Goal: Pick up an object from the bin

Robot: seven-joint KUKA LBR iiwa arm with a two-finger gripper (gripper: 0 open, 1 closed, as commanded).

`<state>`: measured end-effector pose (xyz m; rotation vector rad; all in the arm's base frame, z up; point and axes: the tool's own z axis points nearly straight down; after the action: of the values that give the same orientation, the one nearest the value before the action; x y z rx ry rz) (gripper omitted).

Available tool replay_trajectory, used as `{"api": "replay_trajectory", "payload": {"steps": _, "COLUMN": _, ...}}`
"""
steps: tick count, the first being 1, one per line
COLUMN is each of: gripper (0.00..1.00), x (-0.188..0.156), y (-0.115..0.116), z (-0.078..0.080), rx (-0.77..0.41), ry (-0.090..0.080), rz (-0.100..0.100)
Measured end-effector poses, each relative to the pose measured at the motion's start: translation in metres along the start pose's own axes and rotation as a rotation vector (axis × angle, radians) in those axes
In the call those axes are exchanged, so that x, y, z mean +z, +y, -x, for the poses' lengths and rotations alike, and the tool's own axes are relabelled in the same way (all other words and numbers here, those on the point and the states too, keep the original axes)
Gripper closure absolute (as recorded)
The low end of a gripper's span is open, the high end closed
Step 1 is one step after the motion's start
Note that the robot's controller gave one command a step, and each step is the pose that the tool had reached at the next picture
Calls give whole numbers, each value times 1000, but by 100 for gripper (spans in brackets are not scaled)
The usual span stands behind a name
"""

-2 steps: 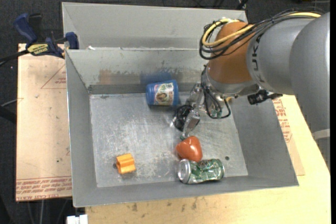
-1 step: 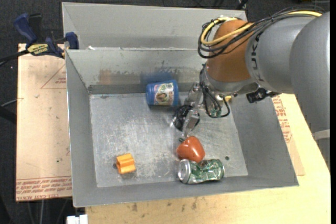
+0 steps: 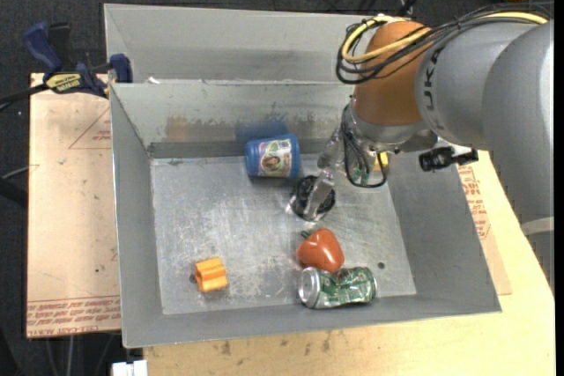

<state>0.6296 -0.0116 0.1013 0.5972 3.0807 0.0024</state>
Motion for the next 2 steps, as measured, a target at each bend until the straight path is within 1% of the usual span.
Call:
{"api": "replay_trajectory", "payload": {"steps": 1, "gripper": 0, "x": 28, "y": -5, "z": -2, "rx": 92, "ry": -2, "rz": 1}}
{"api": "replay_trajectory", "payload": {"steps": 2, "gripper": 100, "x": 25, "y": 12, "z": -4, "rx": 444, "ry": -6, "rz": 1}}
